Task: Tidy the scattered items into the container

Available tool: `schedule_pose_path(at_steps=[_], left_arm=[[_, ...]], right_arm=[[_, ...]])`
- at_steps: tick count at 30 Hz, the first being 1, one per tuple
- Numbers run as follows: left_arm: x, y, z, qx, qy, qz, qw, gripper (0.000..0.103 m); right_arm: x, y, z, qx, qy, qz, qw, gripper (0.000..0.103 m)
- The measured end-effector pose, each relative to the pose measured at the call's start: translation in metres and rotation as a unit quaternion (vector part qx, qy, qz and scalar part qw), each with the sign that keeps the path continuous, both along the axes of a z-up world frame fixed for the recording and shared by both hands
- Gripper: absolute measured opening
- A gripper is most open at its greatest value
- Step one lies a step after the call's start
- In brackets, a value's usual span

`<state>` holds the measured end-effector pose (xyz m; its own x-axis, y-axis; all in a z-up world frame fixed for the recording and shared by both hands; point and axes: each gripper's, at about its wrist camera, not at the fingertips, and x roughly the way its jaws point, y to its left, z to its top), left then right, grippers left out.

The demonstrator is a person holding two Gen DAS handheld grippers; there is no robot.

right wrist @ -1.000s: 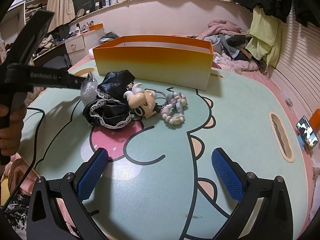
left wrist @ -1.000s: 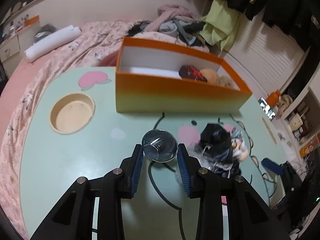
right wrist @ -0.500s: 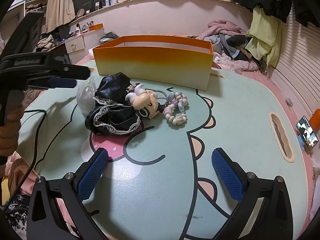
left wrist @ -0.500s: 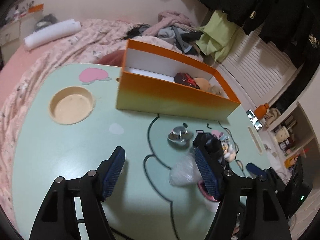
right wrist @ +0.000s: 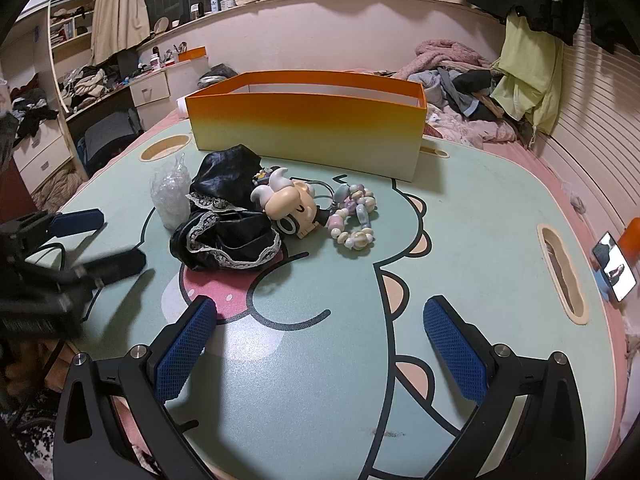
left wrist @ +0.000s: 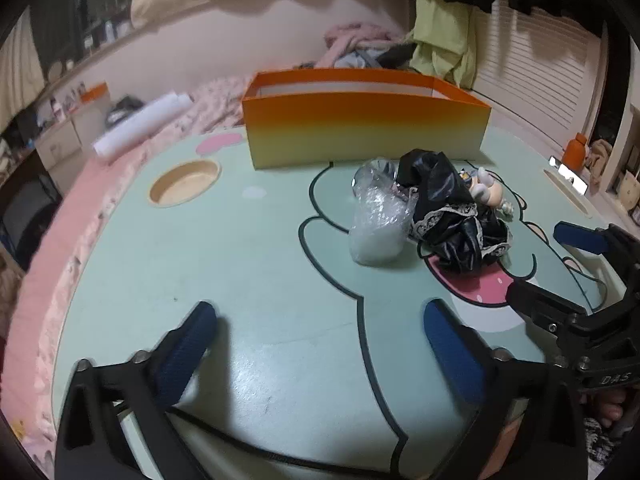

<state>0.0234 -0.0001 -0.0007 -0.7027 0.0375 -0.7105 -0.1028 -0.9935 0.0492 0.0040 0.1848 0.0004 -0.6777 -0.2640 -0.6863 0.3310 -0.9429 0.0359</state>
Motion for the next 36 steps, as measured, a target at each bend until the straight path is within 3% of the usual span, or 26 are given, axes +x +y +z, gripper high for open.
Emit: schedule_pose_path(at_steps=[25, 30, 36], left_arm=[[0.004, -0.004, -0.003, 0.010, 0.009, -0.006, 0.9999, 0.103], [0.004, -0.004, -0.003, 0.009, 0.009, -0.006, 0.9999, 0.103], [0.004, -0.004, -0.003, 0.009, 0.009, -0.006, 0.9999, 0.103]], right_arm=[[0.001, 0.001, 0.000, 0.003, -0.001, -0.002, 1.000, 0.102], [0.005, 0.006, 0.013, -0.006, 0.008, -0.001, 1.000, 0.090], [-0.011, 0.011, 0.065, -0.004, 0.043, 0.021, 0.999, 0.070]])
